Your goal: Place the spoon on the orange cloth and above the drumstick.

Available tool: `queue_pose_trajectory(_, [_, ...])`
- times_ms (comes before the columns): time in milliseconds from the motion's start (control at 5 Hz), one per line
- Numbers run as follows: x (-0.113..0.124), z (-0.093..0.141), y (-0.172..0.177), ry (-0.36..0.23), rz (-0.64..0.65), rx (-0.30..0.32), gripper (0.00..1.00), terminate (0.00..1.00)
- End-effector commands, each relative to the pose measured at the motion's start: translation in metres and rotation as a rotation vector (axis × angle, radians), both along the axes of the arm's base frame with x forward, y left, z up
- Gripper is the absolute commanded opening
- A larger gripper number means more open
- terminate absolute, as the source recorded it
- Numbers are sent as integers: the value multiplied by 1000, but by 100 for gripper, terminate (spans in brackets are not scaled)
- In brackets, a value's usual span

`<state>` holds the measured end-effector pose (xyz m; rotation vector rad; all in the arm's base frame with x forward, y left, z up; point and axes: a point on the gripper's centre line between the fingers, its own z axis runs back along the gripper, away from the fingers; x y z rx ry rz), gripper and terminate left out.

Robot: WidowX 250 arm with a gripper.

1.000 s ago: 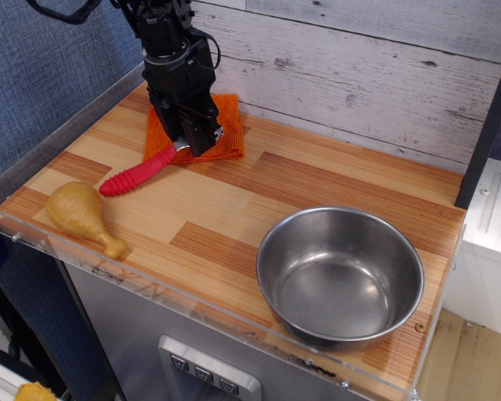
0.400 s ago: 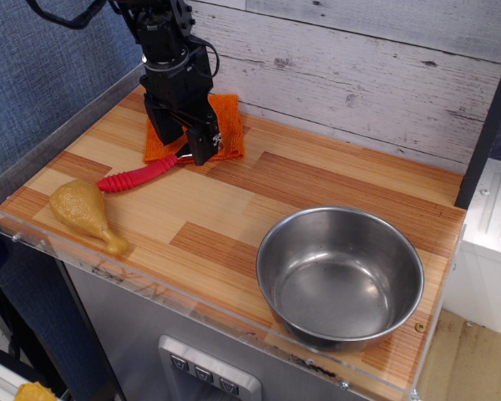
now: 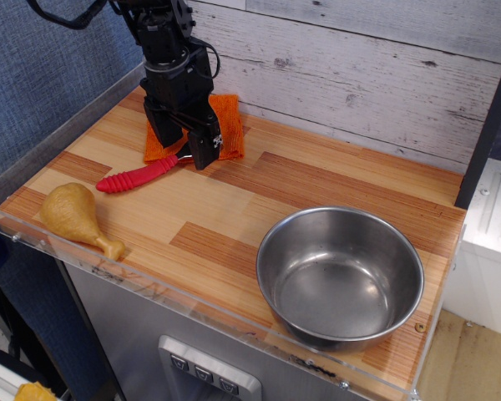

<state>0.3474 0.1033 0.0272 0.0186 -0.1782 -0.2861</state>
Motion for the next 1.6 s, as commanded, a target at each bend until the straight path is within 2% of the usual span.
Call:
queue_pose_trajectory(0, [6, 72, -4, -129, -50, -1, 100, 0])
queue_pose_trajectory(200, [5, 97, -10, -173, -54, -12, 100, 0])
queue_pose_trajectory(400, [1, 118, -17, -192, -73, -13, 100, 0])
queue_pose_trajectory(600, [-2, 126, -23, -202, -78, 5, 100, 0])
queue_pose_trajectory(1200, [-2, 126, -23, -202, -78, 5, 100, 0])
queue_pose_trajectory(1400, [-2, 126, -23, -202, -78, 5, 100, 100])
